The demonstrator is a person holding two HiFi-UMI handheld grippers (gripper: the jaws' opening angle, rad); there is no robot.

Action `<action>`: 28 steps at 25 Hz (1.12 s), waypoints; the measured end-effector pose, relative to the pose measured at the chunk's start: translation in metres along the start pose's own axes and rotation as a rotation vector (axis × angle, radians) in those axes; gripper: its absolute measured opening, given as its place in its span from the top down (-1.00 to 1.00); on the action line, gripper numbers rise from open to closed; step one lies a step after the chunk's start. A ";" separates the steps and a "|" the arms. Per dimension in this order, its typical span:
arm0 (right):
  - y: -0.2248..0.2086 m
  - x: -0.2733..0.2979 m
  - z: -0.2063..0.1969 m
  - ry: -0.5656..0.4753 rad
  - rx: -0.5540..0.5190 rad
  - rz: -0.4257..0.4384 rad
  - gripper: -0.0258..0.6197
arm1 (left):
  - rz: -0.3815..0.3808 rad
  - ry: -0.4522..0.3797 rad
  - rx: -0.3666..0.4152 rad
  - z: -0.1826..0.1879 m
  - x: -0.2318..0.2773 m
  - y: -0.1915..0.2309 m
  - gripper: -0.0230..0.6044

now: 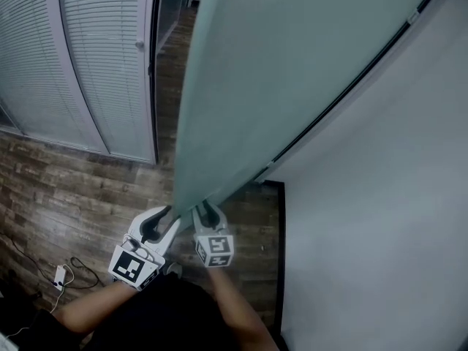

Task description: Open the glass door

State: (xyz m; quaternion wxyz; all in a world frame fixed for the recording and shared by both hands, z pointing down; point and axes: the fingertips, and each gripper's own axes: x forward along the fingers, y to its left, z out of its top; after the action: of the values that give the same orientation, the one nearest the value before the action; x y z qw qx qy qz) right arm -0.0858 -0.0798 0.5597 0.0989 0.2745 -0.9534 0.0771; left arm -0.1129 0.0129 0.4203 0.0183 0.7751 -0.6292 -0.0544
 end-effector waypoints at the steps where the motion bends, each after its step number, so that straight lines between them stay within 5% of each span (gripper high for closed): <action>1: 0.000 -0.001 -0.001 -0.003 0.000 0.001 0.55 | -0.001 0.000 -0.002 -0.002 0.000 0.000 0.59; 10: 0.001 0.002 -0.001 0.001 0.013 0.005 0.54 | -0.015 -0.028 -0.038 0.008 0.007 0.002 0.79; 22: 0.017 -0.036 -0.019 -0.041 0.024 -0.055 0.45 | -0.070 0.021 -0.070 0.008 0.005 0.002 0.79; 28: 0.029 -0.056 0.015 -0.122 -0.034 -0.132 0.46 | -0.135 0.041 -0.103 0.008 0.007 -0.002 0.78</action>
State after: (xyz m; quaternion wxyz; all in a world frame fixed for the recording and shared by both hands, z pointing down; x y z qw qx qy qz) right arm -0.0571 -0.0303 0.5295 0.0502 0.3390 -0.9387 0.0372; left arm -0.1108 0.0067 0.4116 0.0672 0.8146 -0.5716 -0.0719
